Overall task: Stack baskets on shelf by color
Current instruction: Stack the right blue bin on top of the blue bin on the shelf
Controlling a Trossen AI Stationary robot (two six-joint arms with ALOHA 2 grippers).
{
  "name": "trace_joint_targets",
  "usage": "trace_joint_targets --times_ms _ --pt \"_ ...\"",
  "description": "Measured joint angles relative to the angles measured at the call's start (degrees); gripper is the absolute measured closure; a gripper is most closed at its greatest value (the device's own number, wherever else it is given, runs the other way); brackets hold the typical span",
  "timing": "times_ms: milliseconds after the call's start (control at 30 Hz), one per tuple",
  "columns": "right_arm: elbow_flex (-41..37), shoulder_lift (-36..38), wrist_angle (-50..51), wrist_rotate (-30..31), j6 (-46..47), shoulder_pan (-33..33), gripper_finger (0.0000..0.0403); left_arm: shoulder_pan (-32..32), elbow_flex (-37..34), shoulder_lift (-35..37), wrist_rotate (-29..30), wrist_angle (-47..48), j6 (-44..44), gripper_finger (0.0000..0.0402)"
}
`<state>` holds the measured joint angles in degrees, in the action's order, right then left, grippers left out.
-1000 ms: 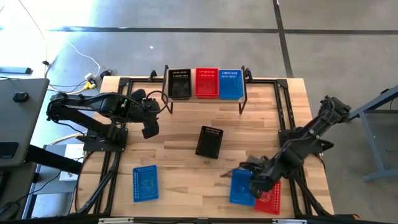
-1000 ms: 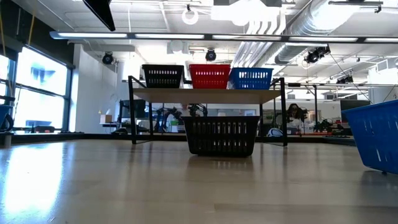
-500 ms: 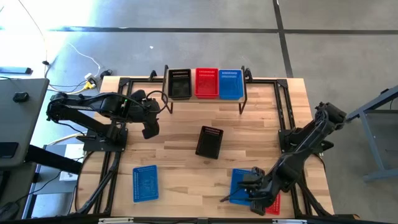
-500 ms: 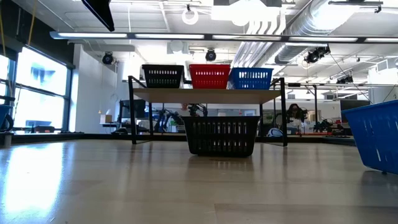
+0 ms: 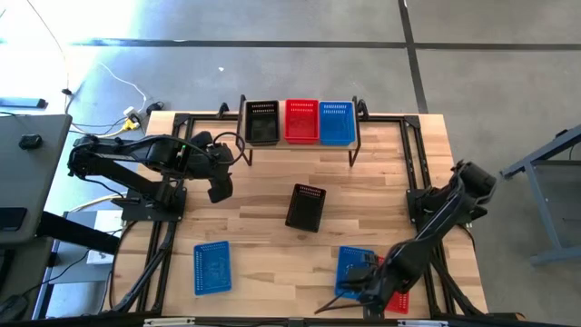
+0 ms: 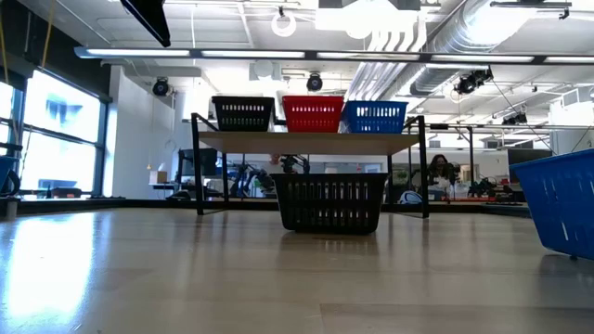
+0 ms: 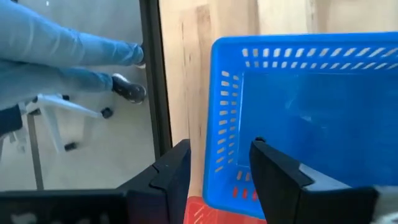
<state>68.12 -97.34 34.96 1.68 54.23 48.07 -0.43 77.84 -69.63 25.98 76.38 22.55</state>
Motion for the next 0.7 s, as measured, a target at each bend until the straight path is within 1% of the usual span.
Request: trace_joint_targets --times_ms 233,333,533,633,700 --pt "0.00 -2.20 -3.49 -2.60 -2.24 0.11 0.0256 0.02 0.00 0.00 0.02 0.00 0.00 0.0197" --pt "0.00 -3.71 -3.45 -2.99 -2.11 0.11 0.0256 0.02 0.00 0.00 0.02 0.00 -0.02 0.0197" --pt "0.00 -6.66 -3.45 -5.94 -1.36 0.09 0.0257 0.02 0.02 0.00 0.05 0.02 -0.12 0.0197" --pt "0.00 -7.08 -3.36 -6.08 0.20 0.09 0.0270 0.02 0.02 0.00 0.06 0.02 -0.15 0.0197" --pt "0.00 -7.06 -3.34 -5.91 1.21 -0.04 0.0295 0.02 0.02 0.00 0.06 0.02 -0.15 0.0197"
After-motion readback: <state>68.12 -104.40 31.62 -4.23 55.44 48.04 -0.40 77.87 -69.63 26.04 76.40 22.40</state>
